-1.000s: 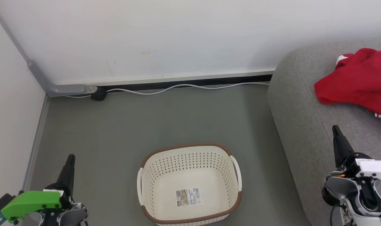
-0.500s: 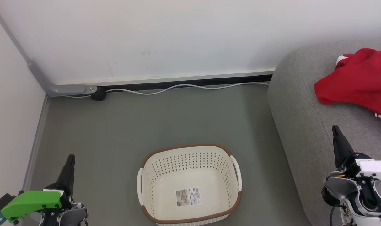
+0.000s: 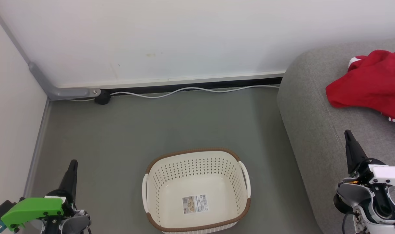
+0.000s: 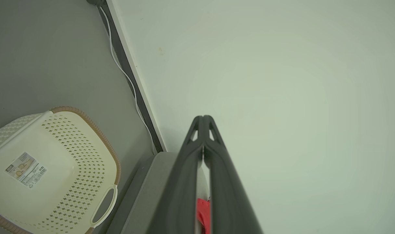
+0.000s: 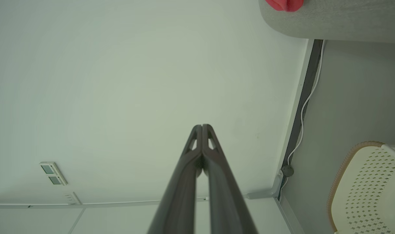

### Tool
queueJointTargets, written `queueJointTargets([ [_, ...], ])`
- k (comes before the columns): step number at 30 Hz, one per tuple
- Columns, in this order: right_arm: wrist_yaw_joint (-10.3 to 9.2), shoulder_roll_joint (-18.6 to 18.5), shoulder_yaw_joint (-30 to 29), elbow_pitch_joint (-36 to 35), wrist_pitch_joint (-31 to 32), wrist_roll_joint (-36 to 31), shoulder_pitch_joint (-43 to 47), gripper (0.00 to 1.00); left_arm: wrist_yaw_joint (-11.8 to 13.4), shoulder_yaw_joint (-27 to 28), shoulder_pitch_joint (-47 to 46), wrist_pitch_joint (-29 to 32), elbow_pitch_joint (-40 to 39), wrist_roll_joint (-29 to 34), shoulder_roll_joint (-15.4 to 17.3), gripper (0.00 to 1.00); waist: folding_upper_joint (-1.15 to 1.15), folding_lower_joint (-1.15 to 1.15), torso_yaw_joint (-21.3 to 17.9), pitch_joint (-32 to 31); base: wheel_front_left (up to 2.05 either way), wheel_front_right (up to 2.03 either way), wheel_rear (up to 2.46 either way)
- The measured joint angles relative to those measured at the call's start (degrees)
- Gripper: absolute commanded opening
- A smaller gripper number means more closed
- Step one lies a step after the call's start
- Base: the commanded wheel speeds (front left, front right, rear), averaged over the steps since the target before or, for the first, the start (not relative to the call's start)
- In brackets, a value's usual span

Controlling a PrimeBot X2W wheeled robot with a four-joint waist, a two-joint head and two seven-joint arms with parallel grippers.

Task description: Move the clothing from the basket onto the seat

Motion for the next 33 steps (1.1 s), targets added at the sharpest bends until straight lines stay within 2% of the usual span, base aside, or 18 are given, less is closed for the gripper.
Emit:
queueJointTargets([
  [33,0.01,0.0,-0.1,0.1,0.0,0.0,0.0,0.0,-0.1,0.1,-0.7,0.0,0.2,0.0,0.0,0.0,0.0,0.0,0.0,0.0,0.0,0.0,0.0],
])
